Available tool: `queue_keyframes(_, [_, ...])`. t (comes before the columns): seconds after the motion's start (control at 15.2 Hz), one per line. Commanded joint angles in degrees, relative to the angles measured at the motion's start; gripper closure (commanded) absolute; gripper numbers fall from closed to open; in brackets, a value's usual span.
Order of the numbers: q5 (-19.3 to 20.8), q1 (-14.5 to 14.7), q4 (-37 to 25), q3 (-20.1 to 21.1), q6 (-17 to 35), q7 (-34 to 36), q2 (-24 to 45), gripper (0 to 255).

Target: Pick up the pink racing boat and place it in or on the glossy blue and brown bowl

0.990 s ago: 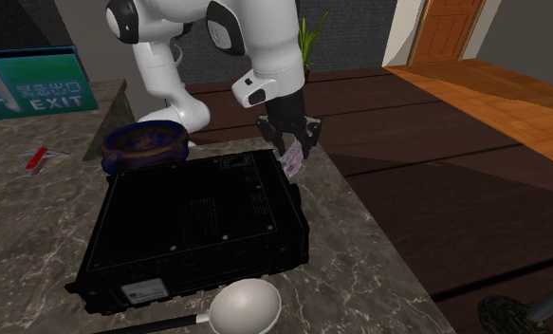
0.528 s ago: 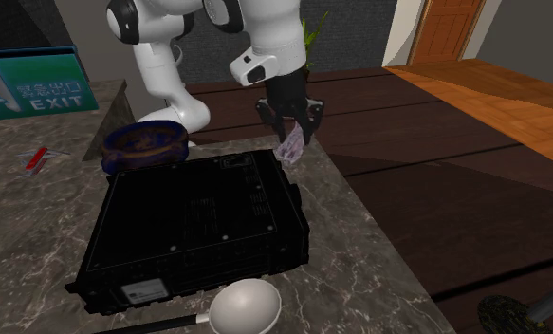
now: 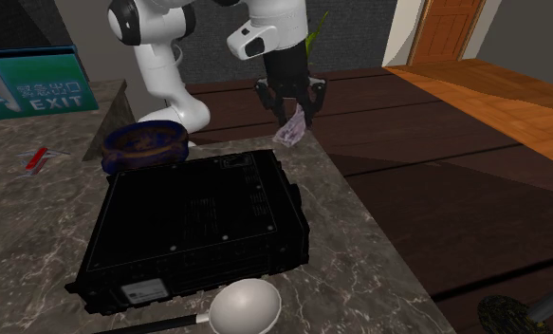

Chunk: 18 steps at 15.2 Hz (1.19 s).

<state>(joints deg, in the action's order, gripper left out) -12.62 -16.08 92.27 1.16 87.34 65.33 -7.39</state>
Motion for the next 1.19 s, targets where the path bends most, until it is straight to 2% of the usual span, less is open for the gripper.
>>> queue_keyframes(0.0, [-0.01,-0.02,-2.5,-0.05,-1.79,0.33,0.71,255])
queue_keyframes(0.73, [-0.26,-0.09,-16.65,-0.26,-11.09,2.15,5.39,255])
queue_keyframes(1.12, [0.1,-3.1,-7.25,-4.05,-12.29,-4.59,-3.73,255])
